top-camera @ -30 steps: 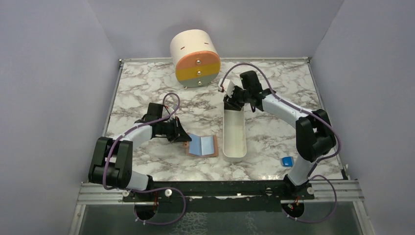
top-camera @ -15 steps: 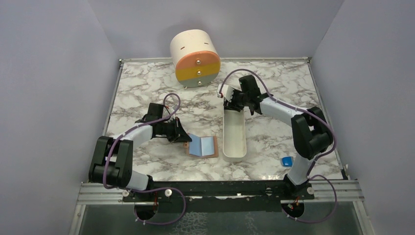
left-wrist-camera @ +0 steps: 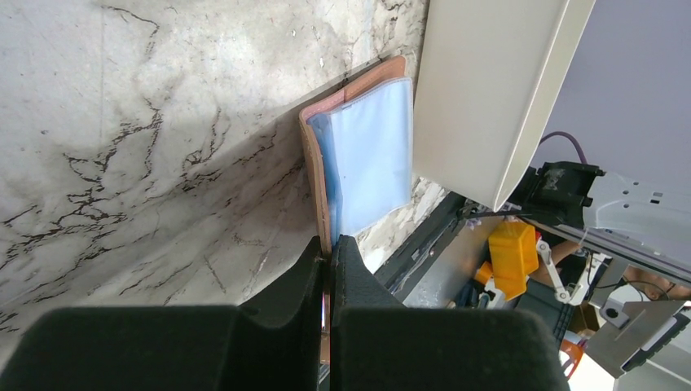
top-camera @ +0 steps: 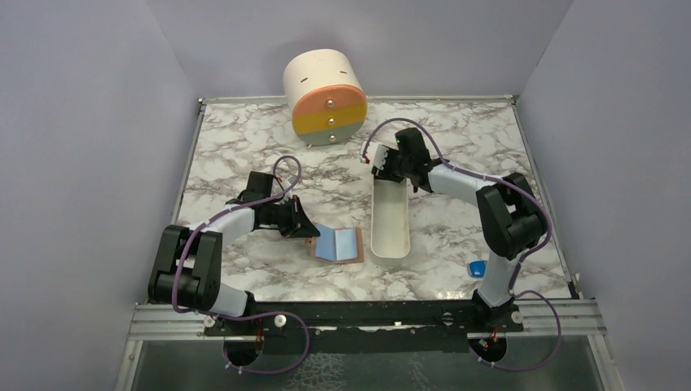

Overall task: Put the credit cards into the card holder
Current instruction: Pick up the credit card from the storage box.

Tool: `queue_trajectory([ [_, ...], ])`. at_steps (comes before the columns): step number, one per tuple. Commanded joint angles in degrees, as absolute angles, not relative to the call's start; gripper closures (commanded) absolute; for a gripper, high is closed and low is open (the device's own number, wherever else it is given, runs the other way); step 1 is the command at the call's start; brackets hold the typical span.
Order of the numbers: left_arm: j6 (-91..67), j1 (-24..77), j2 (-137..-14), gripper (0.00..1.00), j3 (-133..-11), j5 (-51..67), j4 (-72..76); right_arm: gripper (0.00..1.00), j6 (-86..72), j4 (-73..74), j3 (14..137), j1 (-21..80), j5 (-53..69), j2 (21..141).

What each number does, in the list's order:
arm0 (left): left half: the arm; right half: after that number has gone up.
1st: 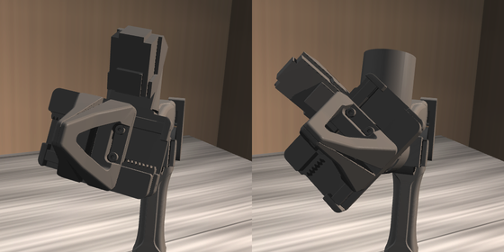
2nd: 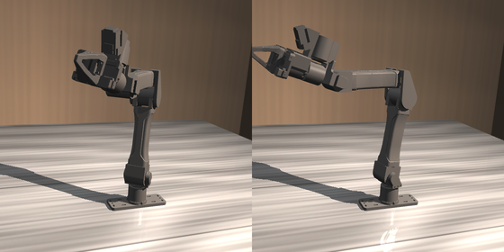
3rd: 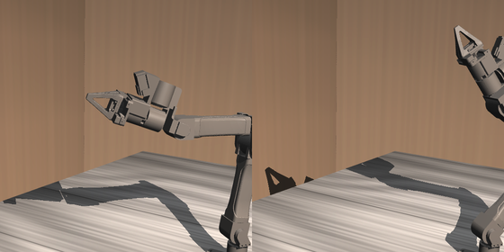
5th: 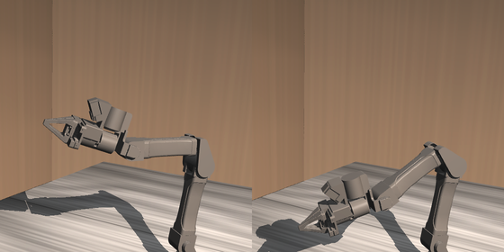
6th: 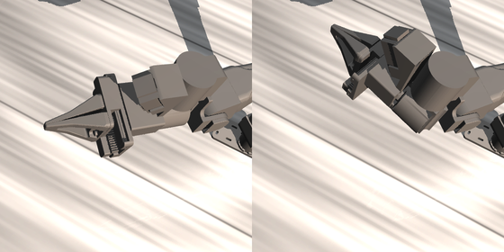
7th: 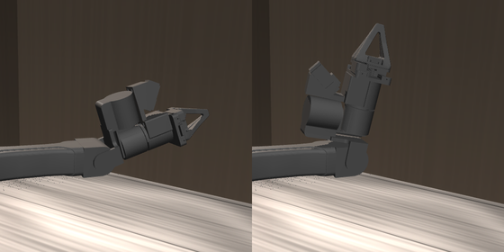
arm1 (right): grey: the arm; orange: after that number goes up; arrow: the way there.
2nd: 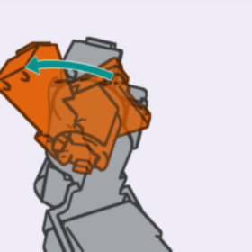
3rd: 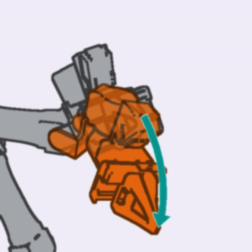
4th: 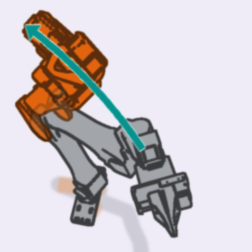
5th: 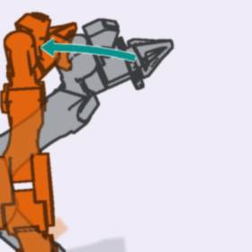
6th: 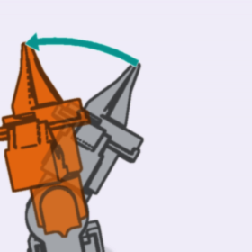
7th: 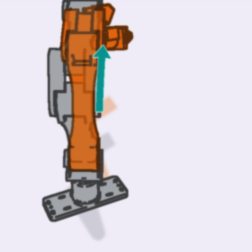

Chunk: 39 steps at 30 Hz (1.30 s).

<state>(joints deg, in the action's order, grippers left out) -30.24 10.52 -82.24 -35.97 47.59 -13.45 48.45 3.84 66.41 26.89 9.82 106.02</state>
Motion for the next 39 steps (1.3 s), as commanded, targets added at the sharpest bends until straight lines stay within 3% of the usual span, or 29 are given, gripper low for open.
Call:
queue_trajectory([
  [1, -29.8, 10.7, -82.2, 1.0, -36.5, 50.5, -12.4, 0.63, 49.9, -0.4, 64.7, 26.5, 5.7, 107.0],
  [7, -29.8, 10.7, -82.3, 1.0, -36.5, 50.4, -12.3, 0.74, 49.8, -0.9, 64.6, 26.5, 6.4, 105.6],
  [27, -29.9, 10.7, -82.0, 1.0, -36.4, 50.1, -12.3, 0.91, 50.3, 0.1, 64.3, 26.5, 5.8, 102.4],
  [31, -29.8, 10.7, -81.8, 1.0, -36.4, 50.1, -12.3, 0.99, 50.4, 0.9, 64.3, 26.5, 6.1, 102.0],
  [39, -29.9, 10.7, -81.5, 1.0, -36.4, 49.8, -12.3, 0.99, 50.8, 0.0, 64.0, 26.5, 5.1, 101.5],
])
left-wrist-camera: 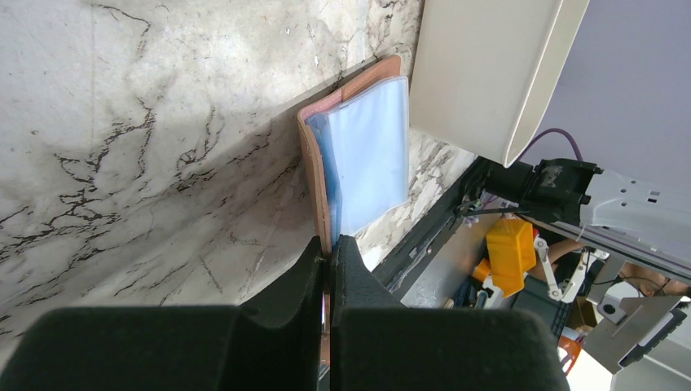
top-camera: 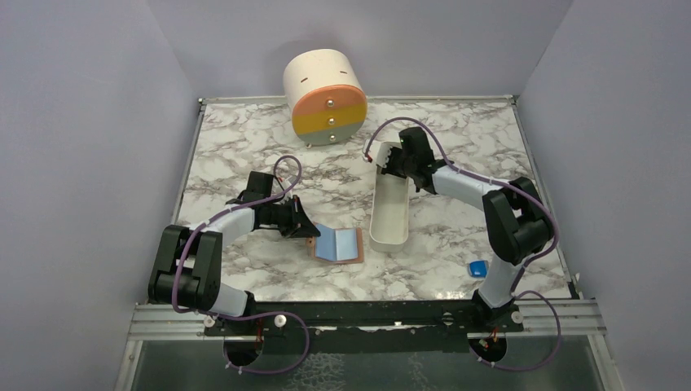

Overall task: Put the credit cards into the card holder
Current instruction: Pick up the credit card from the storage box.

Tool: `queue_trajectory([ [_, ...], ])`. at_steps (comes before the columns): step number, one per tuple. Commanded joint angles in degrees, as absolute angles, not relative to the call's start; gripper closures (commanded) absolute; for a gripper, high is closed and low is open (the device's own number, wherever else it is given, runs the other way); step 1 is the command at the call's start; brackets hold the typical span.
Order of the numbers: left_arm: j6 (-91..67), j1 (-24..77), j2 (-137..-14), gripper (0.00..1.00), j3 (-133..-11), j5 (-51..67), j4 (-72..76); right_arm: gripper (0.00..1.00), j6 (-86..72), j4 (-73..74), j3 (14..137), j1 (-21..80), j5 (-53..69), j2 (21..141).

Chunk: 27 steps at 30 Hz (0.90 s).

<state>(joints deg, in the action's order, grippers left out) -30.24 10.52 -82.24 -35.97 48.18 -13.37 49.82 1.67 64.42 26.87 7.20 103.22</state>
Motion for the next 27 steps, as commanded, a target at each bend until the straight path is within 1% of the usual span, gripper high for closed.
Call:
queue_trajectory([
  [1, -29.9, 10.7, -81.5, 1.0, -36.4, 49.8, -12.3, 0.99, 50.9, -0.1, 64.1, 26.5, 4.8, 101.6],
  [7, -30.0, 10.7, -81.6, 1.0, -36.4, 49.7, -12.4, 0.99, 50.9, 0.3, 65.2, 26.5, 5.0, 101.9],
  [12, -29.9, 10.7, -81.8, 1.0, -36.4, 49.7, -12.3, 0.99, 50.1, 4.1, 66.8, 26.5, 6.7, 101.2],
  [16, -30.0, 10.7, -81.9, 1.0, -36.4, 49.7, -12.3, 0.99, 47.3, 6.0, 66.9, 26.5, 7.0, 99.6],
  [22, -29.6, 10.7, -80.8, 1.0, -36.6, 47.0, -13.4, 0.99, 42.6, 8.9, 66.8, 26.5, 3.9, 96.1],
  [27, -29.8, 10.8, -80.1, 1.0, -36.5, 45.8, -13.5, 0.99, 36.3, 11.0, 66.9, 26.5, 4.7, 92.1],
])
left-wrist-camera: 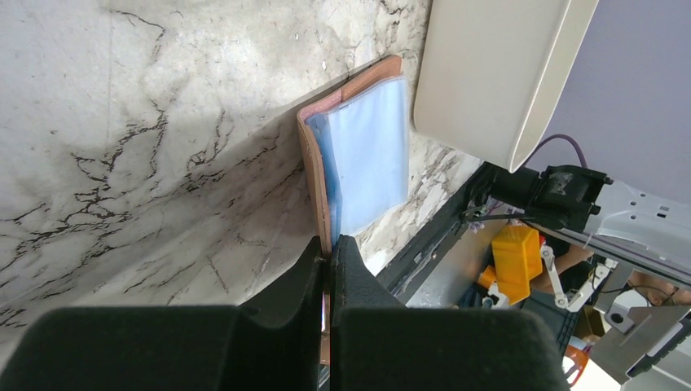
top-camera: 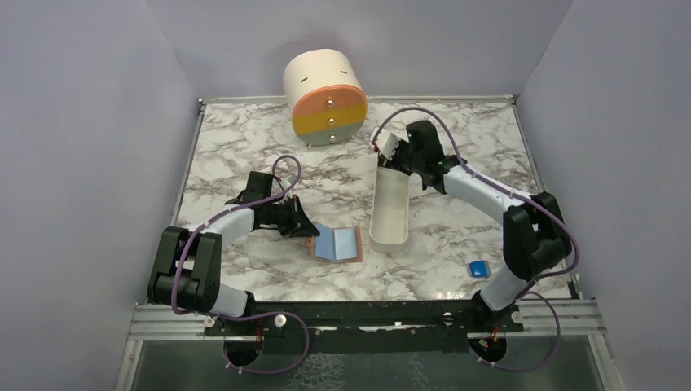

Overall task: Put the credit cards into the card holder
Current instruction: Pick up the credit card from the storage box.

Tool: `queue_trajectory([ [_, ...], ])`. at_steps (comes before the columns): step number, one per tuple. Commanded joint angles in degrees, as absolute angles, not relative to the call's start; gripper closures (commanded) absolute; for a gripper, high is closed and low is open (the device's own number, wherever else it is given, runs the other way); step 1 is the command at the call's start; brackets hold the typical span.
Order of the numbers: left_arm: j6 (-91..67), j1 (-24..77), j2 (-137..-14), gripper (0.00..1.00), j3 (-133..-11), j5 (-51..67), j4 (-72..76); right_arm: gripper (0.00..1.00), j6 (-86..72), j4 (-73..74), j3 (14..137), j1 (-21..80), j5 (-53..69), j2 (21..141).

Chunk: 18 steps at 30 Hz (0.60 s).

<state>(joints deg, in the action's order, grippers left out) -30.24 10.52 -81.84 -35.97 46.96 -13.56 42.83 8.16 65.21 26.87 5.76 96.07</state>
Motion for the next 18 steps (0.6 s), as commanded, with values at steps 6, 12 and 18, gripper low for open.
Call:
queue_trajectory([
  [6, -31.3, 10.9, -80.7, 1.0, -36.2, 43.9, -13.3, 0.99, 24.5, 15.4, 68.2, 27.6, 4.7, 86.1],
  [12, -36.0, 10.9, -79.4, 1.0, -33.6, 41.1, -10.1, 0.99, 7.4, 16.1, 66.4, 28.6, 7.7, 76.8],
  [18, -39.0, 10.9, -78.4, 1.0, -32.3, 37.1, -8.1, 0.99, -17.2, 25.5, 71.1, 29.2, 5.7, 75.8],
])
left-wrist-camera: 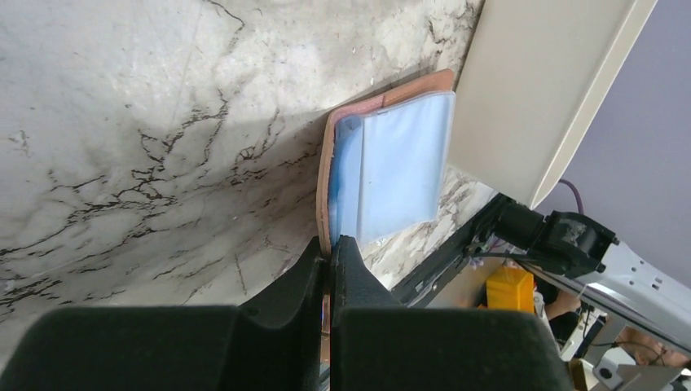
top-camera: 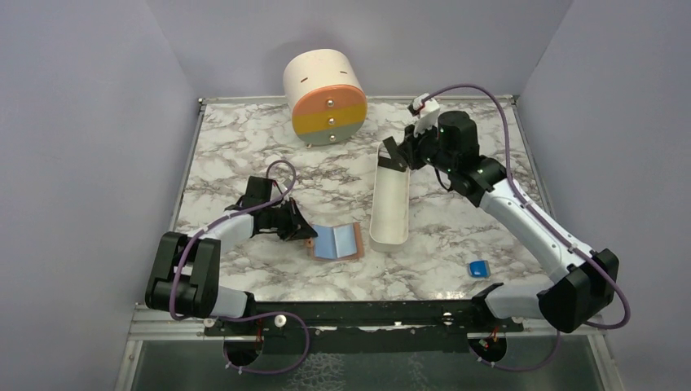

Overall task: Put the credit cards into the card holder
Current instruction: Pick up the credit card from the storage box, then insert the credit card into the card holder.

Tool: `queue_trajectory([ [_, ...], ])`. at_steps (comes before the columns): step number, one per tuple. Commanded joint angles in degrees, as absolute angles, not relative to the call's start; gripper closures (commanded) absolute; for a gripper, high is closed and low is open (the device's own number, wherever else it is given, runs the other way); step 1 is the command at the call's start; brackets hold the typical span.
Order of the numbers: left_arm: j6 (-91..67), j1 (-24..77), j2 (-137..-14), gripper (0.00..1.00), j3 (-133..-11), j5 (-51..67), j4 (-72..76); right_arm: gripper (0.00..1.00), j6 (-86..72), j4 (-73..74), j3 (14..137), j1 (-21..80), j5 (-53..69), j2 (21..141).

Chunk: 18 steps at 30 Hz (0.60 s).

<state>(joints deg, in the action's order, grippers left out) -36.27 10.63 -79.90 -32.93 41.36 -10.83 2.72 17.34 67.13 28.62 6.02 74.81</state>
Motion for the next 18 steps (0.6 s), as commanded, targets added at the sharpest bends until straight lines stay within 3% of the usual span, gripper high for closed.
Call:
queue_trajectory([
  [1, -39.2, 10.9, -78.3, 1.0, -32.5, 36.4, -8.3, 0.99, -20.8, 27.7, 72.4, 29.2, 5.7, 76.4],
  [8, -40.9, 10.9, -76.9, 1.0, -32.5, 33.6, -8.6, 0.99, -37.3, 36.3, 73.5, 31.7, 8.6, 79.0],
  [18, -40.3, 10.9, -78.0, 1.0, -31.5, 34.7, -8.4, 0.99, -53.7, 40.1, 77.0, 43.9, 0.9, 87.0],
])
